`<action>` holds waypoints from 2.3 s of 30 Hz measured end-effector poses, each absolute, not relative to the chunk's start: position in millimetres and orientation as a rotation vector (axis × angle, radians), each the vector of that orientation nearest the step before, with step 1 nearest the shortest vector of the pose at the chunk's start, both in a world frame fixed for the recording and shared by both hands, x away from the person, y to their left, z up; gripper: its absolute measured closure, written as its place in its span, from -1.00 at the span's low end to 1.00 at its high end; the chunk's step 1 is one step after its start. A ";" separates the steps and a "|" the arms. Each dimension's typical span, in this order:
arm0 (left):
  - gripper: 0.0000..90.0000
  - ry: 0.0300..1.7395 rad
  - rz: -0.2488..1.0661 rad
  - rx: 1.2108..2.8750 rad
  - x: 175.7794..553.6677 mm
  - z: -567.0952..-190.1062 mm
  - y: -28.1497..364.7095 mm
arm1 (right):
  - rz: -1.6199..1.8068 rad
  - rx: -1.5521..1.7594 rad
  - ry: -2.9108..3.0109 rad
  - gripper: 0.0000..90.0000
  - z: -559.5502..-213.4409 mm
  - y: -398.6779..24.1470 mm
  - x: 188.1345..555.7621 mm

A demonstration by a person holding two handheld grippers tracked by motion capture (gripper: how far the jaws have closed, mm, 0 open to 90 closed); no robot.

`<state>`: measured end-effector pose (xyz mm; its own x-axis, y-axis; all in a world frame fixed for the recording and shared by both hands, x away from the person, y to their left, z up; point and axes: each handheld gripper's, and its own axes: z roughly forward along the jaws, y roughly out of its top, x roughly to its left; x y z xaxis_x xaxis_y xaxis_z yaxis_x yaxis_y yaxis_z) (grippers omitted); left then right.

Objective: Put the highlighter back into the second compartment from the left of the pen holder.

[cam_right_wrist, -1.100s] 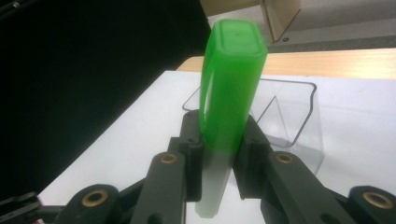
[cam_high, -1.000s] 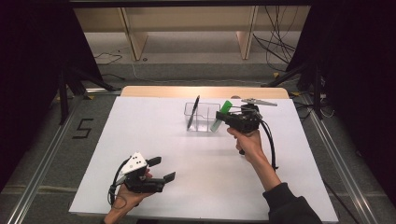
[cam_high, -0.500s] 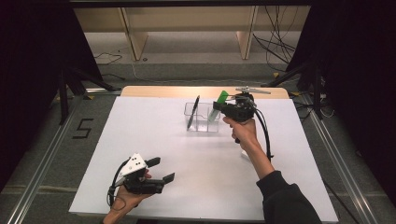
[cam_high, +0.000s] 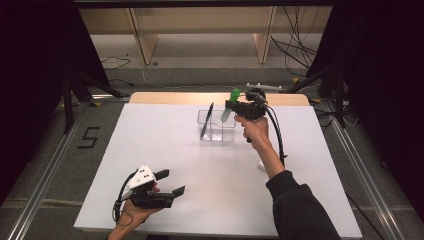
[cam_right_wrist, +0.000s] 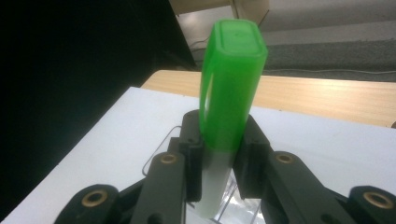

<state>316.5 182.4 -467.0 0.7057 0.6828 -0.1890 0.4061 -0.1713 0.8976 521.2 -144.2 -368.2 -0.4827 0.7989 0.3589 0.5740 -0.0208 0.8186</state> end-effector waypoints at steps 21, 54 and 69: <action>-0.66 0.858 0.337 1.785 314.9 -467.5 183.8 | 1.358 1.475 2.117 0.69 -386.5 -113.7 544.0; -0.66 0.855 0.302 1.746 316.5 -467.3 188.0 | 1.307 1.339 2.200 -0.30 -366.5 -175.3 504.4; -0.66 0.851 0.305 1.762 316.5 -468.3 187.1 | 1.274 1.338 2.268 -0.30 -395.6 -224.0 461.4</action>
